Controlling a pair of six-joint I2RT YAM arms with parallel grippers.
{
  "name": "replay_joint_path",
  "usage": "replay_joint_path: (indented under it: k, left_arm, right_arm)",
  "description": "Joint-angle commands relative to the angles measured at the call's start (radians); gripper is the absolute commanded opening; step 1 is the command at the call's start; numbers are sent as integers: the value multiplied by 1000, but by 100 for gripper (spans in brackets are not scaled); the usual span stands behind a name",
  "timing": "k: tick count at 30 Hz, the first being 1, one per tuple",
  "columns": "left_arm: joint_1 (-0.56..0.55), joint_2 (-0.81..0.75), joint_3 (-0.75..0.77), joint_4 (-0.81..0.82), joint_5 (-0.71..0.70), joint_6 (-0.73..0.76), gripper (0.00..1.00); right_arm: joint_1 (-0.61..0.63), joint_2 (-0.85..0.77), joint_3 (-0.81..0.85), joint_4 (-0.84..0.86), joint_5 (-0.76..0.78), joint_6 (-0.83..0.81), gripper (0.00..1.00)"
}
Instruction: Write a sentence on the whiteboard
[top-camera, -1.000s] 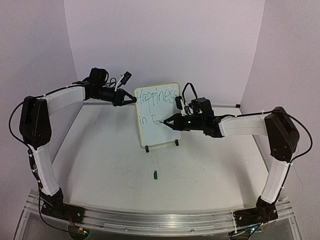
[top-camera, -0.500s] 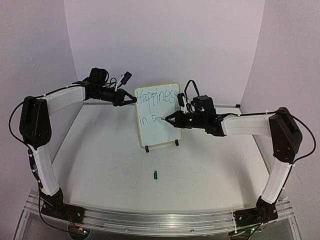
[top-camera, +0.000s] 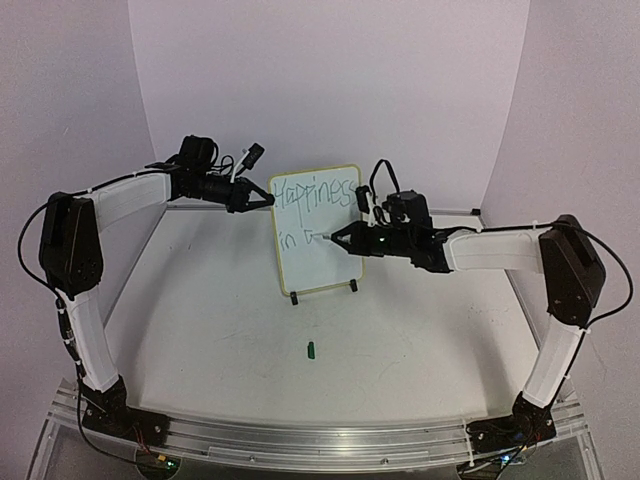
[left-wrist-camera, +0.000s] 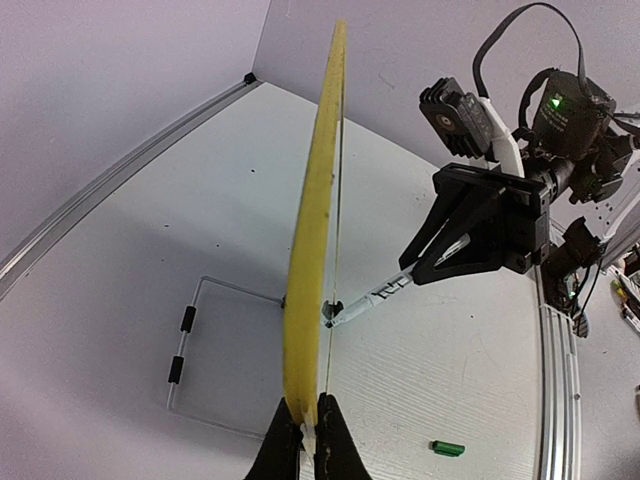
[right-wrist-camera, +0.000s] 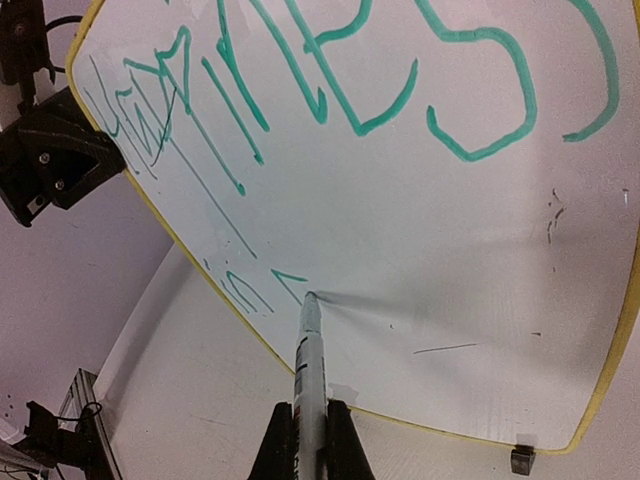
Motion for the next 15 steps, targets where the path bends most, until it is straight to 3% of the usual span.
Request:
replay_joint_path:
  k: [1, 15]
  left_arm:
    - [-38, 29, -37, -149, -42, 28, 0]
    - [-38, 28, -36, -151, -43, 28, 0]
  right_arm:
    - [-2, 4, -31, -2, 33, -11, 0]
    - [18, 96, 12, -6, 9, -14, 0]
